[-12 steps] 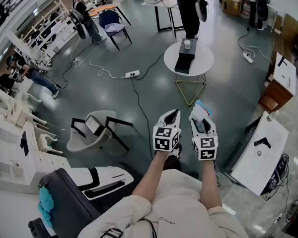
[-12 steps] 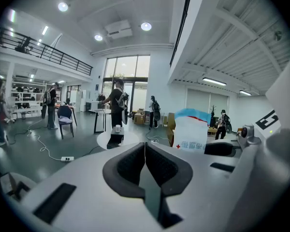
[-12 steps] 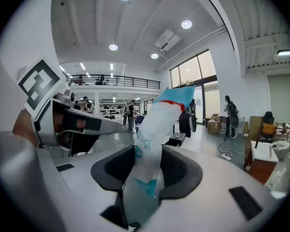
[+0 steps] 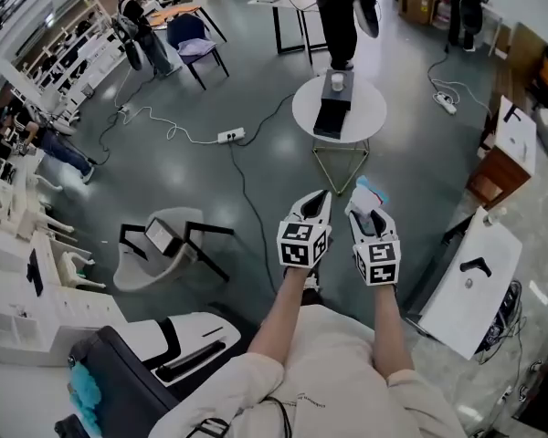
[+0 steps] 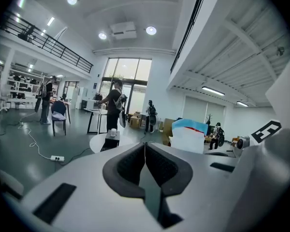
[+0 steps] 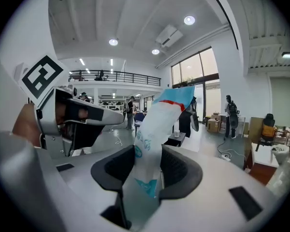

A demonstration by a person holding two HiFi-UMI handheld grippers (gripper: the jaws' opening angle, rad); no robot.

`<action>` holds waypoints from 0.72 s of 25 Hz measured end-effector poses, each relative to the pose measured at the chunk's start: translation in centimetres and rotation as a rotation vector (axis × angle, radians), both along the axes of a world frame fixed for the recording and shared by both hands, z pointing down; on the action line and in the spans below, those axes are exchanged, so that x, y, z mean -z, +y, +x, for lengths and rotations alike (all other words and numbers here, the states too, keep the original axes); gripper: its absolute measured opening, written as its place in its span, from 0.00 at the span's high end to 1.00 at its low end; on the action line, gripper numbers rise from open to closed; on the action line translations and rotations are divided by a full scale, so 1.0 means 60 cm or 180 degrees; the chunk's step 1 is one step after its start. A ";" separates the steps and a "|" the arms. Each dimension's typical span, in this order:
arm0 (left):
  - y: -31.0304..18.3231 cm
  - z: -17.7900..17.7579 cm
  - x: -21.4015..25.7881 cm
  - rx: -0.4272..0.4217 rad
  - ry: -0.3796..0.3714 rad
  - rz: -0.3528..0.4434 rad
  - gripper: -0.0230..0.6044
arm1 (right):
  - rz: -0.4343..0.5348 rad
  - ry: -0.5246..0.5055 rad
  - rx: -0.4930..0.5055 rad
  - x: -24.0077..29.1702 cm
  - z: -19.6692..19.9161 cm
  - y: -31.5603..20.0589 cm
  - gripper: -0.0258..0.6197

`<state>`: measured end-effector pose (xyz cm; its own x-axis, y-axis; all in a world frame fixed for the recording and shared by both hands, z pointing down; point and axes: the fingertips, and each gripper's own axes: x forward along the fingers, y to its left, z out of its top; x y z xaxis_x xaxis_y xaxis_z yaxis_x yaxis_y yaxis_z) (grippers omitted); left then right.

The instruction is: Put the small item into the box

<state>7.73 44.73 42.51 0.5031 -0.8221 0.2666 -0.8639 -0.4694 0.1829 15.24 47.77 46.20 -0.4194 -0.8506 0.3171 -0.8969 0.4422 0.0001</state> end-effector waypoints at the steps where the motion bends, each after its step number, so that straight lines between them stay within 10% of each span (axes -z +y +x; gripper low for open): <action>1: -0.012 -0.007 0.002 0.0004 0.0017 -0.0009 0.93 | 0.0002 0.0022 0.0009 0.002 -0.006 -0.010 0.68; 18: -0.204 -0.086 -0.050 0.0043 -0.0231 0.0000 0.93 | -0.0184 -0.0056 -0.0085 -0.043 -0.060 -0.198 0.67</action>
